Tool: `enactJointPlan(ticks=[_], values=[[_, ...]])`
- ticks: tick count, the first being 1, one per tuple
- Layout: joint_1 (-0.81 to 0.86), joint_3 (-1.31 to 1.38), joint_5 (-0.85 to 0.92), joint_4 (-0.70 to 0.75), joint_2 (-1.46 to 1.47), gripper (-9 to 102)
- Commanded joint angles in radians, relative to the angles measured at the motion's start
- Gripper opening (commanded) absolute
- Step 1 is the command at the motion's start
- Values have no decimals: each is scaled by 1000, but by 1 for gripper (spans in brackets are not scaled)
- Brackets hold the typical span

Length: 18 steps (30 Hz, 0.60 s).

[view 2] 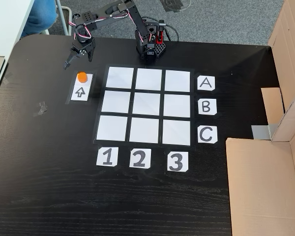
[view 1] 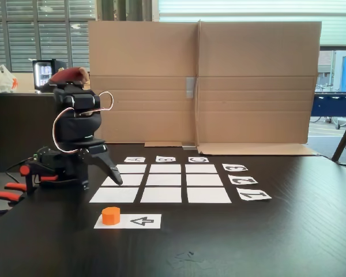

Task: Pick up the round, orange token and place it in the grid on square B3.

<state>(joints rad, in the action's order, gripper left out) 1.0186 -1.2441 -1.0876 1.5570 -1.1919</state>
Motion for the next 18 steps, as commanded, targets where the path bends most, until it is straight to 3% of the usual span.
enactJointPlan(ticks=[1,18], values=[[-25,49,-12,2,8,62],[-81,187,-49,-5,184,62]])
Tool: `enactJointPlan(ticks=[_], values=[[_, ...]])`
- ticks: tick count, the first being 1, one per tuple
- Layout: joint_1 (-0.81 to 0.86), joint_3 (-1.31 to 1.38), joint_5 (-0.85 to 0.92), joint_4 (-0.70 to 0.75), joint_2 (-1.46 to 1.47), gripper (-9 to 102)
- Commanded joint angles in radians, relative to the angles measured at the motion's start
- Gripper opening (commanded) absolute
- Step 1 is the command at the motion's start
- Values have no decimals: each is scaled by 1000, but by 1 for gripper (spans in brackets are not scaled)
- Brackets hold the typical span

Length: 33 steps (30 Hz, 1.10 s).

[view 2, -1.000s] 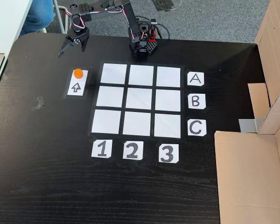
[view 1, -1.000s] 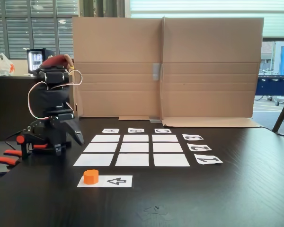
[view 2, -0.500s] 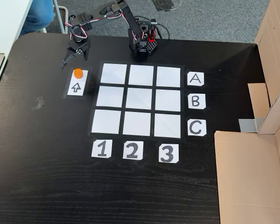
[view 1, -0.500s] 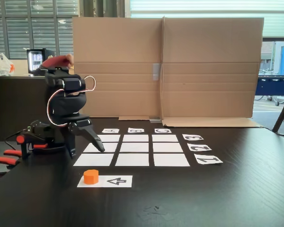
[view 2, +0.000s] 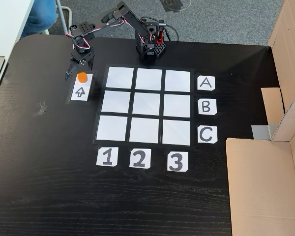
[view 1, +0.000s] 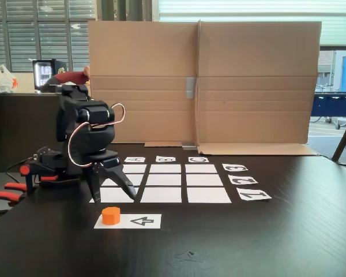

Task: Pick up the round, orange token and place it in the grid on square B3.

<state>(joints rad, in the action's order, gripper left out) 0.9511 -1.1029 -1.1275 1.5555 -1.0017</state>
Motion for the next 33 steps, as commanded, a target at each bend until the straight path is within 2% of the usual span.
enactJointPlan(ticks=[1,23,27,29,30,33], values=[[-18,51,-11,-3,-3,62],[-18,187,-20,-14,152,60],[-23,189,-15,-18,158,32],[-25,206,-14,-18,167,4],[-25,209,-14,-18,167,-1],[-20,212,-17,-18,169,-1]])
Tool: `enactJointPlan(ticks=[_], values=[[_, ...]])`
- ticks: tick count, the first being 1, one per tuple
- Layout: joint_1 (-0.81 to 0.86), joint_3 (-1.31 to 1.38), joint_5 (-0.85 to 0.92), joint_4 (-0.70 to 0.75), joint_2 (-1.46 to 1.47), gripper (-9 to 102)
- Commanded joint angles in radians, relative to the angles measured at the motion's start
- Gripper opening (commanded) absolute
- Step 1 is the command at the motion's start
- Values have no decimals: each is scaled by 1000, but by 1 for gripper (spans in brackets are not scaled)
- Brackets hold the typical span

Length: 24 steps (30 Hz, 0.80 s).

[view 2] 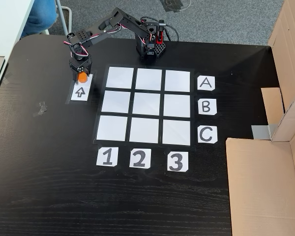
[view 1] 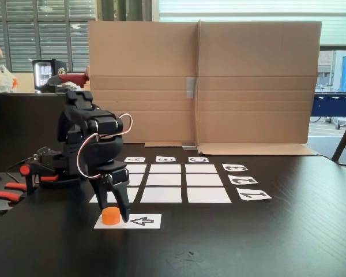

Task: Pick up the round, orange token and place it in the grid on square B3.

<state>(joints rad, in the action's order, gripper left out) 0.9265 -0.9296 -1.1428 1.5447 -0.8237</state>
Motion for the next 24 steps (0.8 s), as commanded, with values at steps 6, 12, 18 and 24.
enactJointPlan(ticks=[6,12,18,24], values=[[8,48,-2,-8,-14,-1],[14,44,2,-9,-101,-1],[-52,-123,48,2,-411,-1],[-236,-417,64,-11,-775,-1]])
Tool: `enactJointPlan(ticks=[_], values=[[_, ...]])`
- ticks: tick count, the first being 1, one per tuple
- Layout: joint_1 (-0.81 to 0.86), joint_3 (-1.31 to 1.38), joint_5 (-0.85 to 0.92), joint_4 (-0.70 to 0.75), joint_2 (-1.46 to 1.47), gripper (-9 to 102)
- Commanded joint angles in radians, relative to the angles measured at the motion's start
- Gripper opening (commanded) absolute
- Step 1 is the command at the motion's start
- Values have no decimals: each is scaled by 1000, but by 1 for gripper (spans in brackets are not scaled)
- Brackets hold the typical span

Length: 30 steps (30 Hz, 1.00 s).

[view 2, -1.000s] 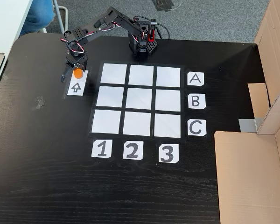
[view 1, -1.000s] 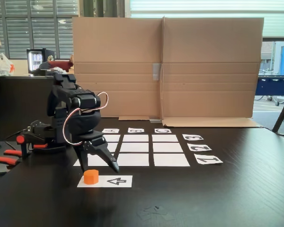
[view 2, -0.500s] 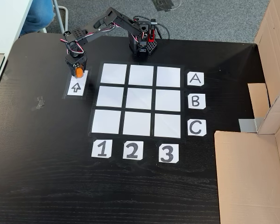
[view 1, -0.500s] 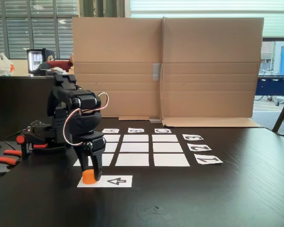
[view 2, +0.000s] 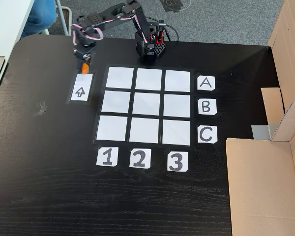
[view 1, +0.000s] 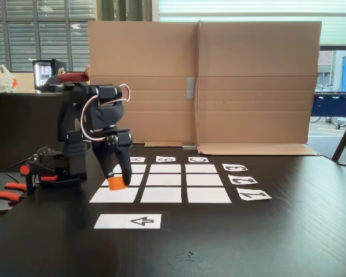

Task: Pick up the round, orange token and place it in the grid on square B3.

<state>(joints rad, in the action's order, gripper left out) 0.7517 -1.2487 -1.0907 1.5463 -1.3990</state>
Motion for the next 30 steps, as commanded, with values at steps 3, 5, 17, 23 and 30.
enactJointPlan(ticks=[3,5,17,23,30], values=[[-204,-207,2,0,-360,-1],[-305,-245,-23,9,-440,-1],[-940,-331,-273,18,-489,-1],[-1124,-304,-385,11,-357,-1],[-1183,-230,-437,-17,-166,-1]])
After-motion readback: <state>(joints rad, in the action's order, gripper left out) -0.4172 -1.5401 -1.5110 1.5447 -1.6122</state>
